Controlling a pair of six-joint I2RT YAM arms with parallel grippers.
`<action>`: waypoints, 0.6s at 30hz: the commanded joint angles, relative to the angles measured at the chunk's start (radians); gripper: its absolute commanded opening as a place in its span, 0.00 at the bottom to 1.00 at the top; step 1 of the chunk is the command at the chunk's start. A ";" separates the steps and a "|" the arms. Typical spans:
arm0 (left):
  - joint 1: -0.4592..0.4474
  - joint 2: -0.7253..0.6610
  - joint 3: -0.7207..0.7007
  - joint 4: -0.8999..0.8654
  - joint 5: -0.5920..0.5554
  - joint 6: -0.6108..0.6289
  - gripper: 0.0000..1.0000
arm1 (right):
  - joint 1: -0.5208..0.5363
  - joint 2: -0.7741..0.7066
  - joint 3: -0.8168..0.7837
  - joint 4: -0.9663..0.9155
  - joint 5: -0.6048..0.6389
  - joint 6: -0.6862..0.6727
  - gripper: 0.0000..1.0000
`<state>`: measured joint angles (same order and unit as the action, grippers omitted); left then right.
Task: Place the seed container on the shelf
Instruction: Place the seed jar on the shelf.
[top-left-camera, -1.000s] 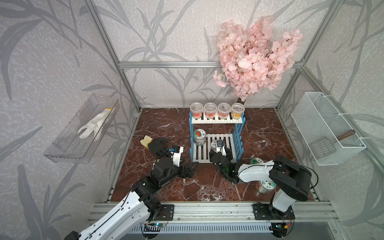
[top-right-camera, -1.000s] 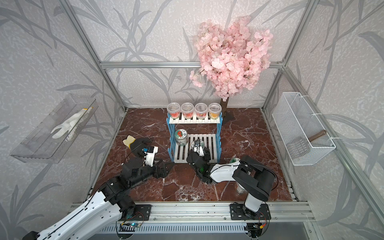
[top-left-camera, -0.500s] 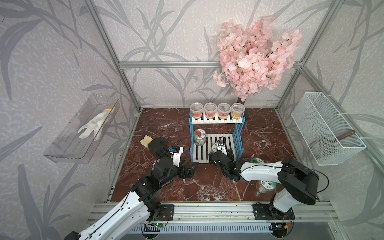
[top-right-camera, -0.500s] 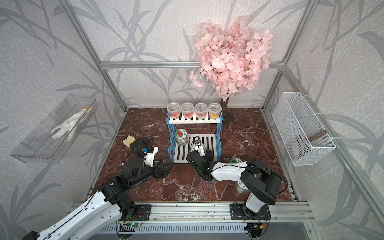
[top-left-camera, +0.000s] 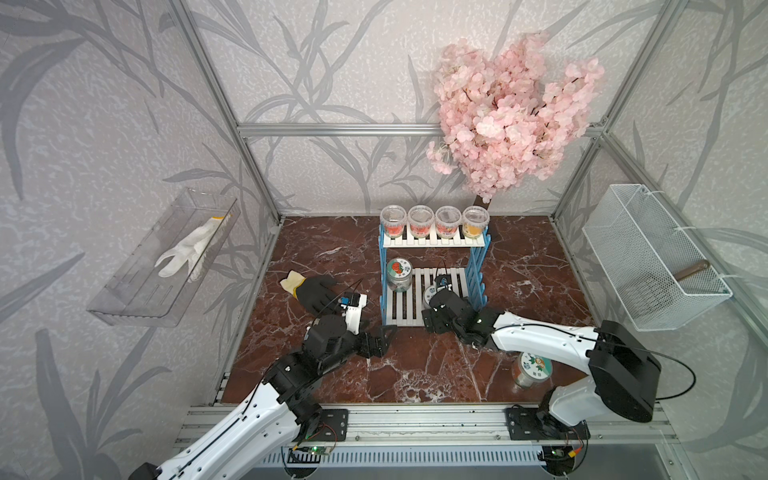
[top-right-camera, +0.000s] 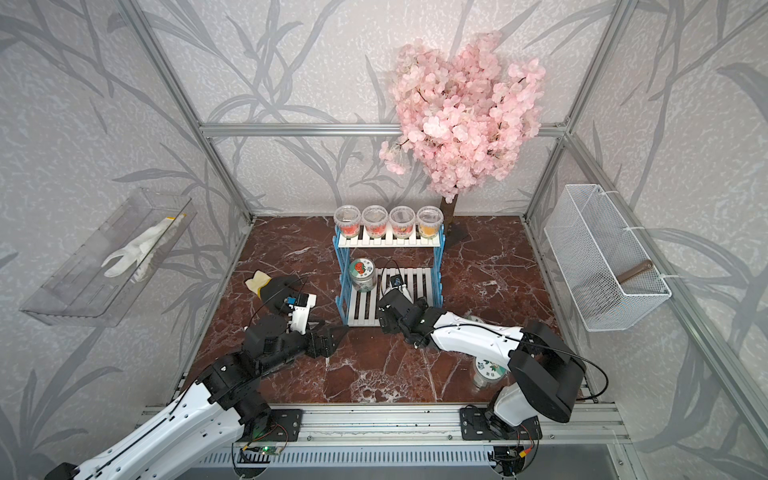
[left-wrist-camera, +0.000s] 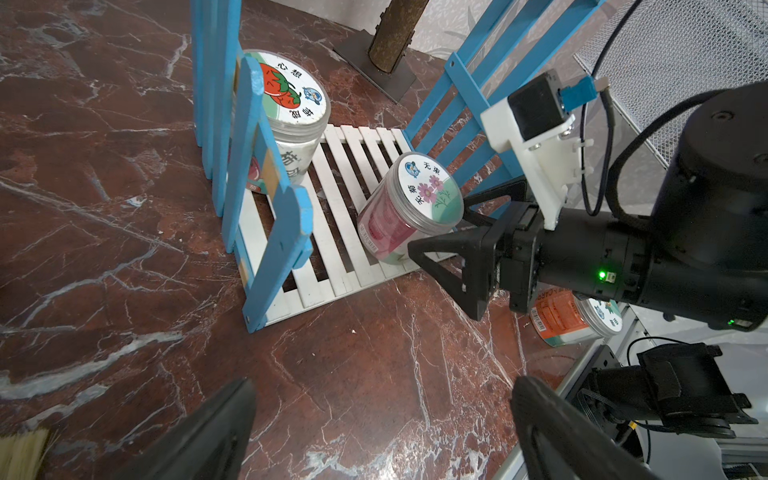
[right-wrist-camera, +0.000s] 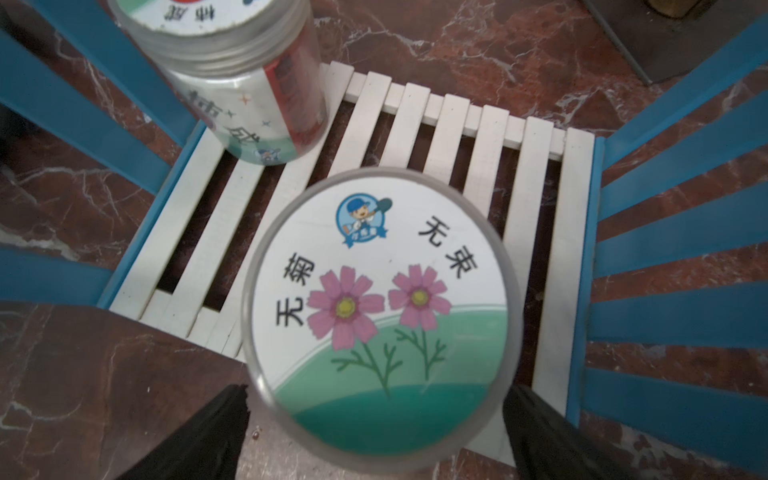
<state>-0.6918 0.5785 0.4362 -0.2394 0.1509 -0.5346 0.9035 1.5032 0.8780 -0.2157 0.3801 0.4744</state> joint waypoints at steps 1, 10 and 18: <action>-0.002 0.000 0.016 -0.018 0.003 0.003 1.00 | -0.033 0.018 0.068 -0.048 -0.021 -0.066 0.99; -0.002 -0.023 0.003 -0.045 0.009 -0.011 1.00 | -0.080 0.071 0.121 -0.008 -0.147 -0.090 1.00; -0.002 -0.037 0.001 -0.055 0.003 -0.014 1.00 | -0.080 0.096 0.130 -0.016 -0.076 -0.048 0.87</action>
<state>-0.6918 0.5518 0.4366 -0.2783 0.1551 -0.5430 0.8257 1.6047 0.9997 -0.2325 0.2729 0.3996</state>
